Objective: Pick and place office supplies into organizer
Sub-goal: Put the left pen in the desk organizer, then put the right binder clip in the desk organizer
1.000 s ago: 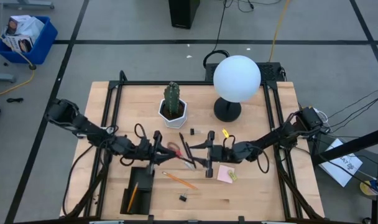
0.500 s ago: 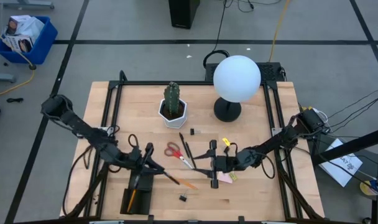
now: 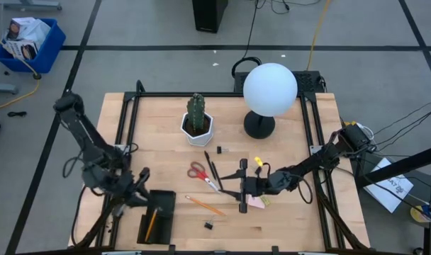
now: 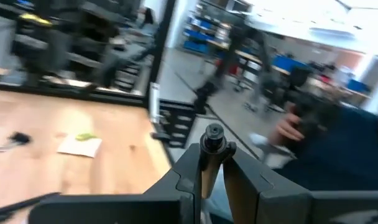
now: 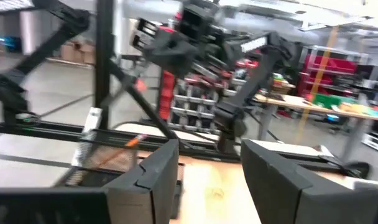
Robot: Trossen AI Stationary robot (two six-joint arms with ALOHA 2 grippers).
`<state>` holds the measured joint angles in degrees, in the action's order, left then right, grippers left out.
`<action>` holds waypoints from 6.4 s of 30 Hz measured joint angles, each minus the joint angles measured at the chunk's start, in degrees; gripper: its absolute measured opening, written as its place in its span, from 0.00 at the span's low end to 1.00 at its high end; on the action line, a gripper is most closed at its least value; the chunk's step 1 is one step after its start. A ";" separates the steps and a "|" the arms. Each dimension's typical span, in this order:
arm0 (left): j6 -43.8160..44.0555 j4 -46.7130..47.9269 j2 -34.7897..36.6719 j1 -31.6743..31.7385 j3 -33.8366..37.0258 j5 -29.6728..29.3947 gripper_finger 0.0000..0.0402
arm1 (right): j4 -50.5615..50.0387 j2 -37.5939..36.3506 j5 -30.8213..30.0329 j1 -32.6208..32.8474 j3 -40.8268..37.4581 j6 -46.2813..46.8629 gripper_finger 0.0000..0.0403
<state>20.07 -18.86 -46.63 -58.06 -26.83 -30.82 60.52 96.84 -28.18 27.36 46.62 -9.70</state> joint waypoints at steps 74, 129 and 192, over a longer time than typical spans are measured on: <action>0.64 15.33 -8.85 1.70 -4.31 -16.35 0.45 | -21.95 0.00 -1.93 -2.91 -0.03 15.31 0.37; -7.67 -2.37 -15.01 15.67 -4.31 -8.15 0.38 | -50.84 -9.57 -9.78 3.10 -22.18 47.04 0.59; -15.43 -5.03 -11.35 15.71 -4.35 -13.35 0.38 | -20.99 5.06 6.04 2.45 -1.62 26.68 0.39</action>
<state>4.64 -23.90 -57.98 -42.35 -31.18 -44.18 39.53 101.90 -22.14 29.81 45.00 16.98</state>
